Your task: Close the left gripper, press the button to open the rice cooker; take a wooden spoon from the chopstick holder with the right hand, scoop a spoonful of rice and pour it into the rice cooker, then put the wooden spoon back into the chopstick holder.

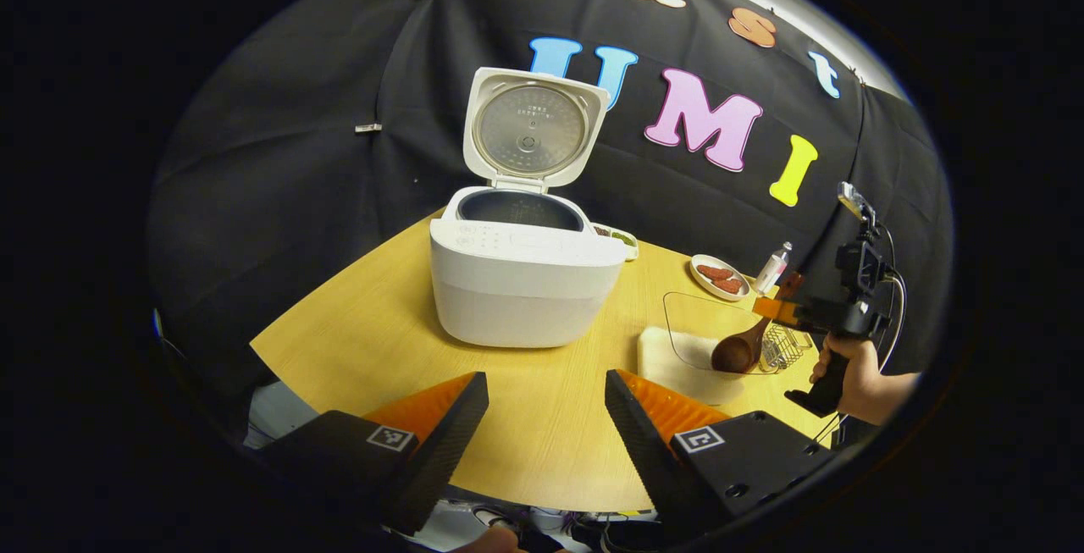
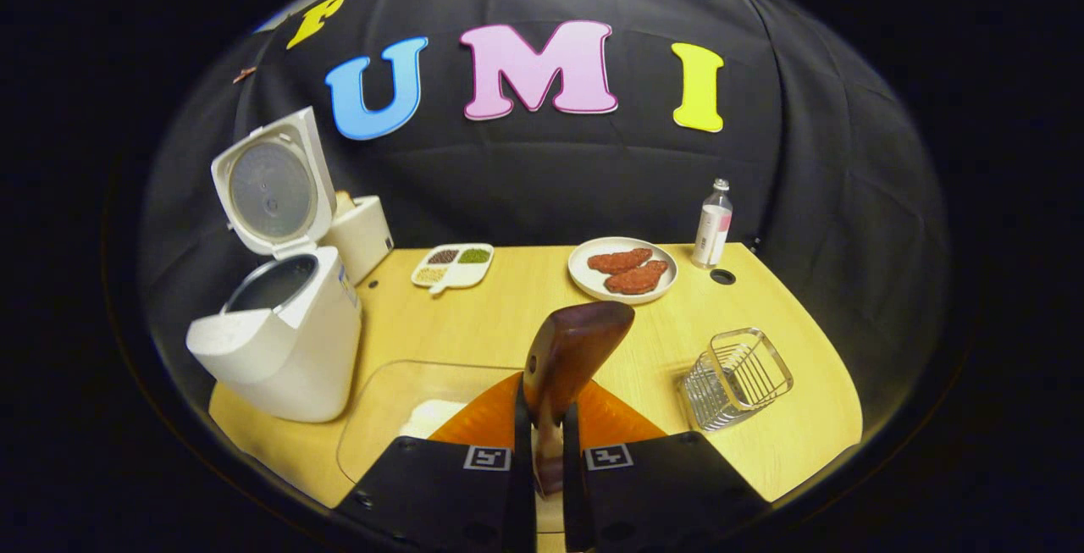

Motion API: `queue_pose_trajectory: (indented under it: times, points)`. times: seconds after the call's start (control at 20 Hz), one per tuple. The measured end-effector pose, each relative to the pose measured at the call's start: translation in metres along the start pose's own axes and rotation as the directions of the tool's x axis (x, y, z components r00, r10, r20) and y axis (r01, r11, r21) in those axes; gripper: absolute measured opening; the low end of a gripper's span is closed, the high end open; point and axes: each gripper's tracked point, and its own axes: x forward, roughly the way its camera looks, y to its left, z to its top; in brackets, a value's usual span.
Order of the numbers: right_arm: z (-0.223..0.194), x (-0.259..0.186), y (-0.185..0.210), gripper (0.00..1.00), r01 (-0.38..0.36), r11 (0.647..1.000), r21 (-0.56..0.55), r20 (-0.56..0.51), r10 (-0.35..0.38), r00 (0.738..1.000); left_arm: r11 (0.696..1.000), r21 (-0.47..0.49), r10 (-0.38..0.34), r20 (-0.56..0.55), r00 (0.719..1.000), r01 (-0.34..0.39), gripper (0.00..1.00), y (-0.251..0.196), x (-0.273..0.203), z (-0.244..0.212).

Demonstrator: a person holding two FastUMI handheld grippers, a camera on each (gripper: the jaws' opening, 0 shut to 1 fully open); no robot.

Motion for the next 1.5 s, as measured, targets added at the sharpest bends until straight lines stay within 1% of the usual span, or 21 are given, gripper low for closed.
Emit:
queue_pose_trajectory:
  times: [0.05, 0.1, 0.25, 0.3, 0.35, 0.4, 0.5, 0.65, 0.9, 1.0, 1.1, 1.15, 1.35, 1.4, 1.5]
  points:
    - [0.000, 0.000, 0.004, 0.17, -0.004, 0.999, -0.032, 0.006, 0.004, 1.000, 1.000, -0.001, 0.005, 0.000, 1.000, -0.005, 0.97, 0.003, 0.002, 0.000]
    - [0.001, -0.001, 0.008, 0.17, -0.010, 0.999, -0.043, 0.003, 0.010, 1.000, 1.000, -0.005, 0.008, -0.001, 1.000, -0.008, 0.96, 0.004, 0.002, 0.001]
    - [-0.008, -0.003, 0.019, 0.17, -0.010, 1.000, 0.007, -0.045, 0.011, 0.999, 1.000, -0.022, 0.020, -0.003, 1.000, -0.020, 0.96, 0.010, 0.002, -0.001]
    - [-0.011, -0.005, 0.026, 0.17, -0.021, 1.000, 0.018, -0.058, 0.022, 0.998, 0.999, -0.027, 0.025, -0.007, 1.000, -0.025, 0.96, 0.012, 0.002, -0.002]
    - [-0.014, -0.007, 0.034, 0.13, -0.036, 0.999, 0.024, -0.070, 0.037, 0.997, 0.999, -0.031, 0.031, -0.009, 0.999, -0.031, 0.96, 0.015, 0.001, -0.004]
    - [-0.016, -0.010, 0.040, 0.17, -0.046, 0.999, 0.026, -0.079, 0.048, 0.996, 0.999, -0.030, 0.037, -0.010, 0.999, -0.038, 0.96, 0.018, 0.000, -0.005]
    - [-0.020, -0.015, 0.050, 0.17, -0.066, 0.997, 0.033, -0.096, 0.069, 0.993, 0.998, -0.029, 0.050, -0.018, 0.999, -0.051, 0.96, 0.024, 0.000, -0.008]
    - [-0.025, -0.019, 0.067, 0.17, -0.086, 0.992, 0.096, -0.128, 0.098, 0.987, 0.997, -0.035, 0.067, -0.026, 0.997, -0.068, 0.96, 0.032, -0.002, -0.012]
    - [-0.026, -0.018, 0.081, 0.17, -0.081, 0.968, 0.238, -0.181, 0.126, 0.975, 0.994, -0.059, 0.094, -0.022, 0.995, -0.095, 0.96, 0.043, -0.006, -0.009]
    - [-0.027, -0.017, 0.083, 0.17, -0.077, 0.948, 0.310, -0.204, 0.145, 0.968, 0.993, -0.065, 0.098, -0.022, 0.995, -0.099, 0.96, 0.045, -0.008, -0.011]
    - [-0.028, -0.014, 0.085, 0.17, -0.075, 0.918, 0.390, -0.222, 0.172, 0.960, 0.993, -0.068, 0.100, -0.026, 0.995, -0.101, 0.97, 0.046, -0.008, -0.013]
    - [-0.028, -0.015, 0.087, 0.17, -0.074, 0.903, 0.424, -0.229, 0.186, 0.956, 0.992, -0.068, 0.100, -0.029, 0.995, -0.102, 0.96, 0.046, -0.008, -0.014]
    - [-0.028, -0.013, 0.088, 0.17, -0.059, 0.846, 0.529, -0.245, 0.219, 0.944, 0.992, -0.067, 0.103, -0.031, 0.994, -0.104, 0.96, 0.049, -0.008, -0.014]
    - [-0.028, -0.012, 0.086, 0.17, -0.053, 0.829, 0.557, -0.248, 0.227, 0.942, 0.992, -0.067, 0.104, -0.031, 0.994, -0.106, 0.96, 0.049, -0.007, -0.012]
    - [-0.027, -0.012, 0.082, 0.17, -0.033, 0.778, 0.627, -0.251, 0.242, 0.937, 0.992, -0.068, 0.105, -0.027, 0.994, -0.106, 0.96, 0.050, -0.007, -0.011]
